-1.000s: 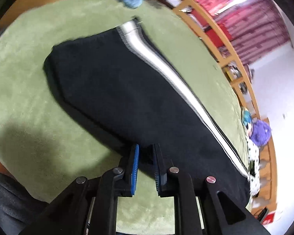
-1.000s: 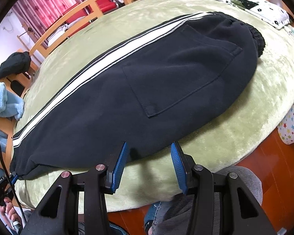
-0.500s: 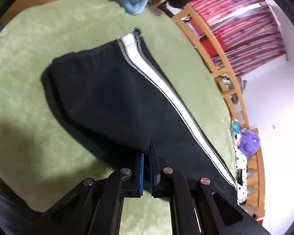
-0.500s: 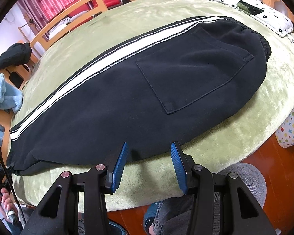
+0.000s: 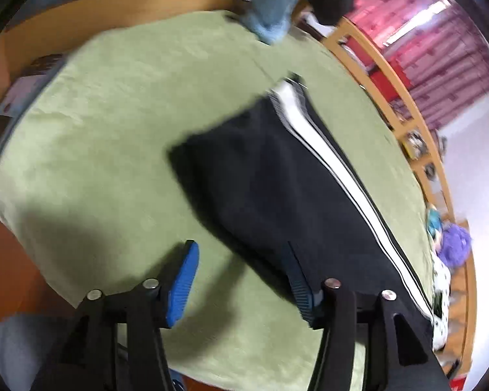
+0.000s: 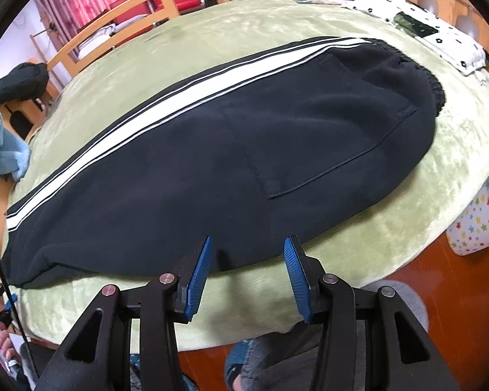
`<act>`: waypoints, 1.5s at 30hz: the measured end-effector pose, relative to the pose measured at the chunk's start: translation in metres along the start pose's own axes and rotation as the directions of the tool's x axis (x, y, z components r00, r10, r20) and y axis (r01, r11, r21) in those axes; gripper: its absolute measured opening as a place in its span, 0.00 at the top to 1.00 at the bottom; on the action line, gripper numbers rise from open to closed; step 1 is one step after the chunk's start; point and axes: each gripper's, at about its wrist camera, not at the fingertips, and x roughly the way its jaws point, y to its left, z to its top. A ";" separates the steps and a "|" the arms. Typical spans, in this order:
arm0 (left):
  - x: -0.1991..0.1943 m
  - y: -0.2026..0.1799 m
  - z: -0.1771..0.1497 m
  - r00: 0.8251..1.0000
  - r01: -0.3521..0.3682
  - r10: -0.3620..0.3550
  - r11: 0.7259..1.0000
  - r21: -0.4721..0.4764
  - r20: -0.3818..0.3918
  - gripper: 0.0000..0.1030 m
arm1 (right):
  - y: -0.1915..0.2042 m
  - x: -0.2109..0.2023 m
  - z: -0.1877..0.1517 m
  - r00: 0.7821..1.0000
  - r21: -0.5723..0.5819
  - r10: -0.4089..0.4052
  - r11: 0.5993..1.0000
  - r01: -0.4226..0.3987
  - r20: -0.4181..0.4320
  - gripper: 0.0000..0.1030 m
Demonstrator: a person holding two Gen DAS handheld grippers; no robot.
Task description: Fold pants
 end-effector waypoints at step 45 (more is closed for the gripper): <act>0.039 -0.041 0.033 0.965 -0.205 0.199 0.979 0.014 0.170 0.87 | -0.205 0.059 0.178 0.963 0.267 0.165 0.938 -0.221 0.214 0.70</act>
